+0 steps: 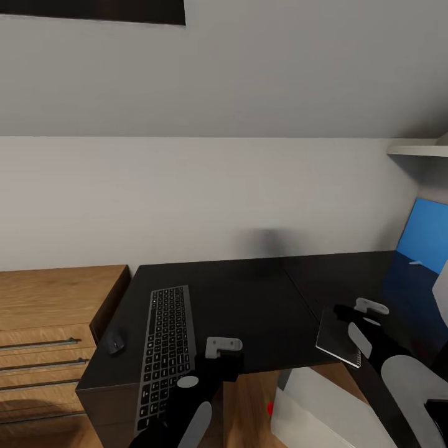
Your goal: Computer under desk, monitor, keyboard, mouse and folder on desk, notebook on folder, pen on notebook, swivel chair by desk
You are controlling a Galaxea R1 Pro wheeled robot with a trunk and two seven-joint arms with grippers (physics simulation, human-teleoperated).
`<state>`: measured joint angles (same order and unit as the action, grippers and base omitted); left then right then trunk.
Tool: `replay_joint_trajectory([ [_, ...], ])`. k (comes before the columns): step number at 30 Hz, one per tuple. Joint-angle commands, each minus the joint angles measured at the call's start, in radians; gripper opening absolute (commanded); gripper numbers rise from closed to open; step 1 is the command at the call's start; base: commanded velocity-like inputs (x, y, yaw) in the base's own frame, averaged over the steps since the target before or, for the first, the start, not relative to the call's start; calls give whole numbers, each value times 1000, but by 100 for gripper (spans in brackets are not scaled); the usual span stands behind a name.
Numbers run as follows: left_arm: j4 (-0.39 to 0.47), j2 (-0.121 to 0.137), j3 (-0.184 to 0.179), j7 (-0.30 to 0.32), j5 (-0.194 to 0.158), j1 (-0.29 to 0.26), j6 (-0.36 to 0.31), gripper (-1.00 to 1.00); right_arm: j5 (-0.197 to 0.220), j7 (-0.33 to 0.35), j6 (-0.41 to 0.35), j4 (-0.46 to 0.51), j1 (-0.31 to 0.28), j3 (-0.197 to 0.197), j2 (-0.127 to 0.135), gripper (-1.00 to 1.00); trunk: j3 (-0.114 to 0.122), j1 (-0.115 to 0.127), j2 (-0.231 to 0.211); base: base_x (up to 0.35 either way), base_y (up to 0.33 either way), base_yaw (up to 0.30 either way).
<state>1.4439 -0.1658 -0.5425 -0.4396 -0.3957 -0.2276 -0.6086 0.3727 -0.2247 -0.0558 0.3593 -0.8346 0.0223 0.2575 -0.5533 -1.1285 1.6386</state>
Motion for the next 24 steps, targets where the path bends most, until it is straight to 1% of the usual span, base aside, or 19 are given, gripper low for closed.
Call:
replay_joint_trajectory([
  [1,1,0,-1,-10,-11,-1,-2,100,3,-4,-5,2,0,3,0,100,-1,0,1,103,0,0],
  [6,2,0,-1,-10,-10,-1,-1,100,3,-4,-4,1,-1,3,1,100,-1,0,1,210,0,0],
  [16,2,0,-2,-8,-11,-1,-2,100,6,-10,-3,7,-1,0,3,100,-1,0,1,112,0,0],
  [24,1,0,-2,-7,-12,-1,-2,100,8,-11,1,26,-1,-28,4,100,-1,0,1,35,0,0],
])
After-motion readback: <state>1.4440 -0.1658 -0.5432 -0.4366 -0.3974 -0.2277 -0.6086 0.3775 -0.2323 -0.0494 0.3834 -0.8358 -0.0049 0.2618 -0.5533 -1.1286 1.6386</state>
